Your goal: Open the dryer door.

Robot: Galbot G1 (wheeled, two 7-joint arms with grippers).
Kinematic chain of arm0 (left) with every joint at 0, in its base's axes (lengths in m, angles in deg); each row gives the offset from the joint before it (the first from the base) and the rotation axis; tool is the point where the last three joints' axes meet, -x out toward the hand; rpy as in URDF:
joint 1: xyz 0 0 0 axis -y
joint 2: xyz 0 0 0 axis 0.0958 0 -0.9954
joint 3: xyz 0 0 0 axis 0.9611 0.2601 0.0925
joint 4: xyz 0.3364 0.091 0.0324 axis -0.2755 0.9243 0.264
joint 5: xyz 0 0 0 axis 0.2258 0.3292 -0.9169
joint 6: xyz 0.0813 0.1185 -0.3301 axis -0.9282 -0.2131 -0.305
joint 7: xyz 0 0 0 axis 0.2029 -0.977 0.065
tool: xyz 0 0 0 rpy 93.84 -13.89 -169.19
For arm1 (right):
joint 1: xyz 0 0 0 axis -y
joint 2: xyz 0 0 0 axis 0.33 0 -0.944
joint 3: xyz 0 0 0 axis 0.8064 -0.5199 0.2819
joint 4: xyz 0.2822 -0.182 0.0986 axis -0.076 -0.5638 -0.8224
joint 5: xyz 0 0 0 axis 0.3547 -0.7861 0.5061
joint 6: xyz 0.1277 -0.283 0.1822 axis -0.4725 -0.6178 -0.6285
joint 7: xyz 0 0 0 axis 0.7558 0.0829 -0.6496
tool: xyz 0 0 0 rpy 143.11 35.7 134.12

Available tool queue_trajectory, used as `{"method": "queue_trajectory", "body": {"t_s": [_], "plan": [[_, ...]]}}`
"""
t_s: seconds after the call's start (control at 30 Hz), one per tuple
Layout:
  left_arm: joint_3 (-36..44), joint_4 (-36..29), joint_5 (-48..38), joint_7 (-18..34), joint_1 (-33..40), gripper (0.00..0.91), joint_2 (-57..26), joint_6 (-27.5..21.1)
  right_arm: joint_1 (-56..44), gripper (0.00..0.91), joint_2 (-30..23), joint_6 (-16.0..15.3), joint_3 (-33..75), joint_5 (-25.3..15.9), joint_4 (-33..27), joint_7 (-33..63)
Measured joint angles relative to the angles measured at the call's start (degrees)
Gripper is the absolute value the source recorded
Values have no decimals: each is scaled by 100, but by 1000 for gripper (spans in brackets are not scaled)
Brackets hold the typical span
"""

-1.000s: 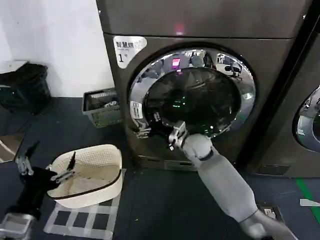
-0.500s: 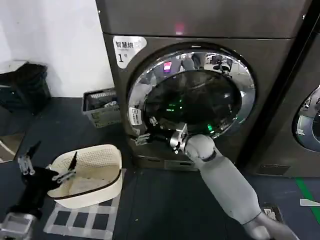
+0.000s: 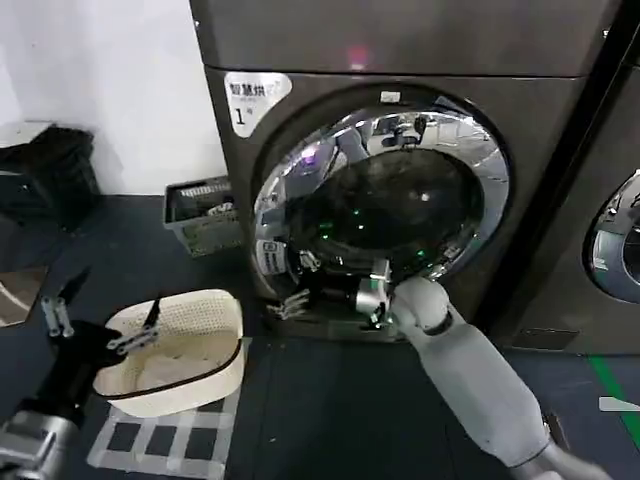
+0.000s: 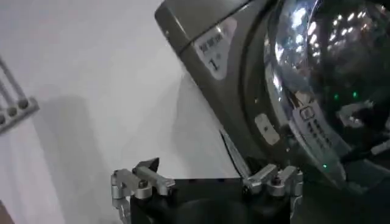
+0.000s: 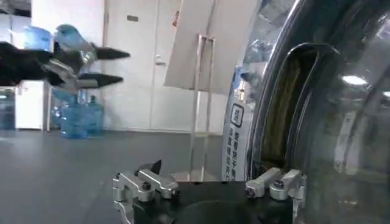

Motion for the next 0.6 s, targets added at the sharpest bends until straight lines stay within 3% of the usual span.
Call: {"method": "queue_trajectory", "body": {"t_s": [0.17,0.4,0.6], "plan": [[26,224,12,64,146,907,-183,-67,-71,907,88,-176,33,306,79,-382],[109,465,-30,146,277,907,-300,-148,-101,907,102,-82,83,277,20,-710],[130,674,-586,159,429,907,-410,-129,-162,907,181,-58,166,274,15,-1170]]}}
